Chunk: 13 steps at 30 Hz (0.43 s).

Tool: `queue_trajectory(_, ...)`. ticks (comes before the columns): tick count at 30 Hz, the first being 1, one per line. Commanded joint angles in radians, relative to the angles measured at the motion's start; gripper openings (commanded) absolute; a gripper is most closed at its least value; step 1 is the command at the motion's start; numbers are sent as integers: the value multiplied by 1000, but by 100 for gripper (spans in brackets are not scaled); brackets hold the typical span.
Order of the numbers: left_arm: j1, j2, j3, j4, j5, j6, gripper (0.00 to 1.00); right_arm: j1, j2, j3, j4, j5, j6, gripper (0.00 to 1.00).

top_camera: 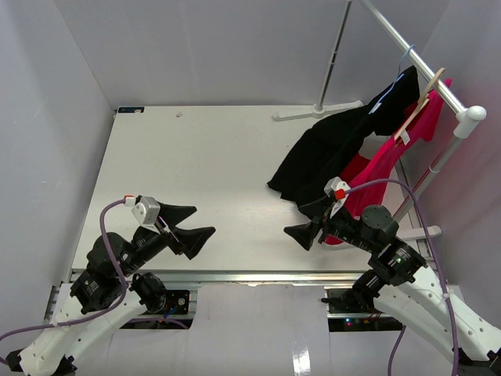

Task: Place the t-shirt on the hanger
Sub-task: Reset both arms

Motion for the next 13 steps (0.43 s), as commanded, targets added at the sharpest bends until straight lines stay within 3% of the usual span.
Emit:
queue_trajectory(1, -2, -13, -6, -24, 4, -15, 98, 4, -41, -8, 89, -22, 7, 90)
queue_trajectory(13, -2, -31, -20, -33, 4, -25, 98, 5, -59, 15, 55, -13, 2, 90)
